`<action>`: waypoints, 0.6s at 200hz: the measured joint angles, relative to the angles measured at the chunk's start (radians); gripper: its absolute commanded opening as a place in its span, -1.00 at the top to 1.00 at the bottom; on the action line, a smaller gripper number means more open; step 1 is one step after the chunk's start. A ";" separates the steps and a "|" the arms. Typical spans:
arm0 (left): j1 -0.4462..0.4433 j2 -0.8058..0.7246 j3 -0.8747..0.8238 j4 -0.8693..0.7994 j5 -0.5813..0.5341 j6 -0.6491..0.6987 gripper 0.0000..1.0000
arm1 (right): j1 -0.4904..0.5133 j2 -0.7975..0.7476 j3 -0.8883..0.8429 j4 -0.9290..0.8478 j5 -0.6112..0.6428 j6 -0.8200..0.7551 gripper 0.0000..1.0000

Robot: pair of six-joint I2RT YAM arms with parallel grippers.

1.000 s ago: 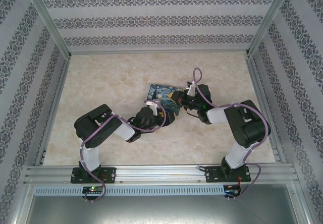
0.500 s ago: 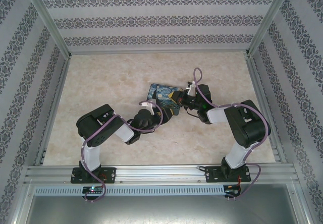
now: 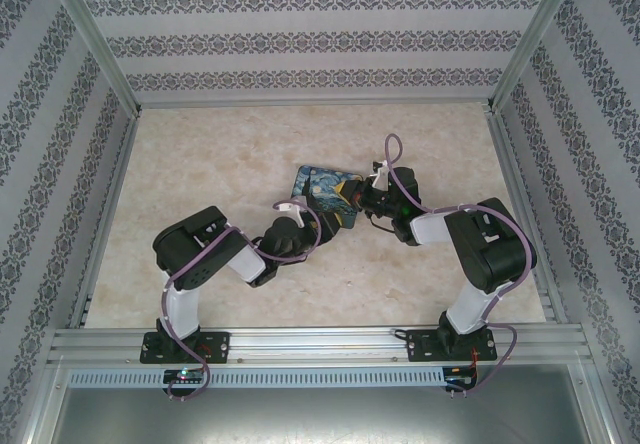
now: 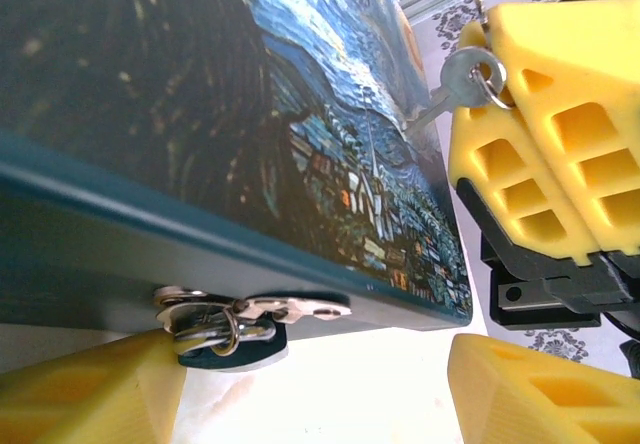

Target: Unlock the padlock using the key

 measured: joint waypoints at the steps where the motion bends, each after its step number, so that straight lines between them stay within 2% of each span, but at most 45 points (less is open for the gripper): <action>1: 0.000 -0.001 0.001 -0.003 0.000 0.000 -0.37 | 0.000 0.000 0.000 0.000 0.000 0.000 1.00; 23: 0.000 -0.026 0.026 -0.101 -0.009 0.000 -0.24 | 0.000 0.000 0.000 0.000 0.000 0.000 1.00; 45: 0.001 -0.029 0.026 -0.119 -0.012 0.006 -0.22 | 0.000 0.000 0.000 0.000 0.001 0.001 1.00; 93: 0.007 -0.003 -0.042 0.049 0.012 0.012 -0.27 | 0.000 0.000 -0.006 0.002 0.001 0.003 1.00; 120: 0.012 -0.001 -0.062 0.088 0.027 0.008 -0.28 | 0.000 0.000 -0.006 0.003 0.001 0.003 1.00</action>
